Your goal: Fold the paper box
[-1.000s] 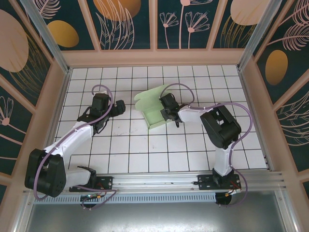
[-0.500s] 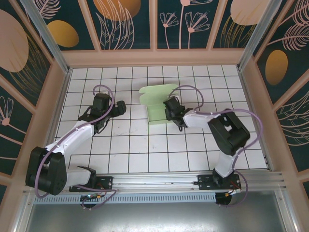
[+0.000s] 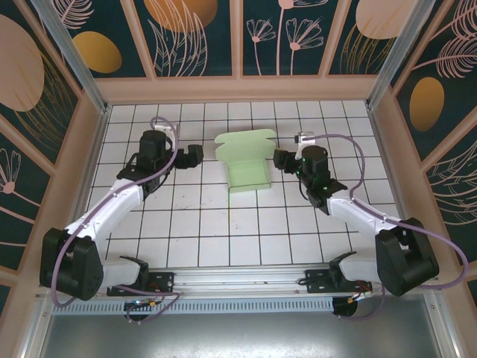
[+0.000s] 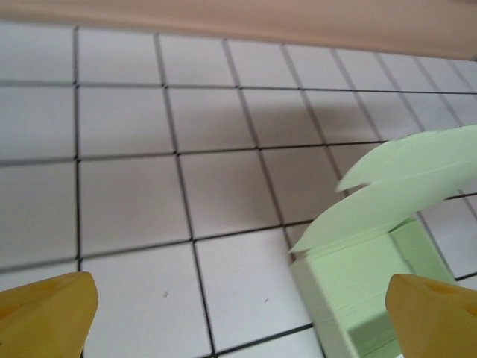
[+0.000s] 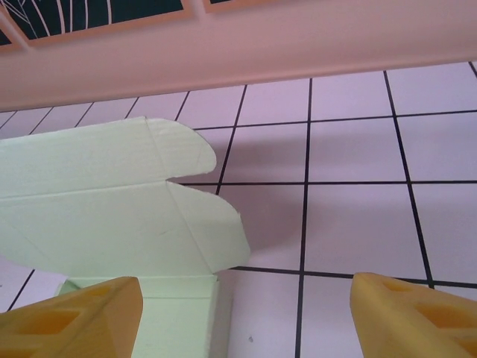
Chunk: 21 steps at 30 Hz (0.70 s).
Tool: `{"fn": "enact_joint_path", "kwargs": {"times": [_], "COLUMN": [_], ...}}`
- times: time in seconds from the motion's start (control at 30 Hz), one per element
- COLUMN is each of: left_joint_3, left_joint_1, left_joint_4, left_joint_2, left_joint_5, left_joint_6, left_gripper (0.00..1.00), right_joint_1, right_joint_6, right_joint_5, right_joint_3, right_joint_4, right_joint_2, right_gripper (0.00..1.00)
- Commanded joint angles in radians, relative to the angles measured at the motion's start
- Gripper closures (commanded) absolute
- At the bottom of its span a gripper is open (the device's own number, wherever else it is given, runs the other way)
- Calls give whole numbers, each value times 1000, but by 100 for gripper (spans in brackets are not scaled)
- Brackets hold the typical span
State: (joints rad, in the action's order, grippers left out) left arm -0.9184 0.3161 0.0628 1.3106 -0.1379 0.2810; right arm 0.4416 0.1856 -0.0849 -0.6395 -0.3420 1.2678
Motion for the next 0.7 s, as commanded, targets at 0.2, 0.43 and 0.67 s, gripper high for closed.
{"fn": "enact_joint_path", "kwargs": {"times": [0.2,0.43,0.67], "left_joint_3": [-304,-641,-910], "left_joint_1": [4,40,62], "left_joint_4": [177,538,797], "left_joint_2": [242,496,693], "left_joint_5": [-378,-371,-351], "left_joint_6": [-422,-742,-886], "left_gripper": [16,25,42], "right_joint_1": [-9,-12,-16], "right_joint_6": [8,-22,-44], "right_joint_5": [122,128,119], "right_joint_3": [53,52,52], "right_joint_4": [-64,-62,-48], "right_joint_2": [-9,2,4], "right_gripper": [26,26,26]}}
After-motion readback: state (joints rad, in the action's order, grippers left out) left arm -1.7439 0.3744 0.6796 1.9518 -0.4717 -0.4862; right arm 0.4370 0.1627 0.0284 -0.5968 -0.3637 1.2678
